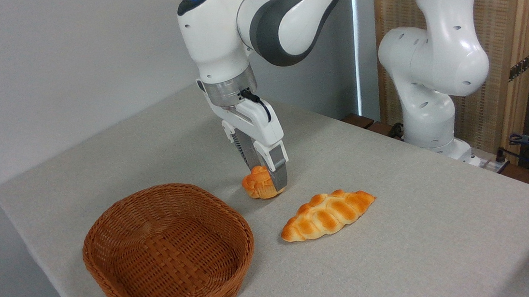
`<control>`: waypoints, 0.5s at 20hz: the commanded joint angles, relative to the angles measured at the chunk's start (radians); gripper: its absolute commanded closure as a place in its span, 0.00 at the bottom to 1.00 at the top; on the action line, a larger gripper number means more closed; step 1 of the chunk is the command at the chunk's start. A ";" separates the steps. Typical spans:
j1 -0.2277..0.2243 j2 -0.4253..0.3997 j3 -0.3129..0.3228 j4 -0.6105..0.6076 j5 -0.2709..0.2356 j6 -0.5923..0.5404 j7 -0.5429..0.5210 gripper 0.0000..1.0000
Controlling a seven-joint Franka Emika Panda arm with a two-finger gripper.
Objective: Put bread into the basket
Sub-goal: 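Close the gripper around the round bun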
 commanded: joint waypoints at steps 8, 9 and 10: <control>-0.016 -0.003 0.008 -0.014 0.015 0.020 0.018 0.72; -0.016 -0.003 0.006 -0.014 0.016 0.018 0.020 0.74; -0.016 -0.003 0.006 -0.014 0.016 0.018 0.023 0.75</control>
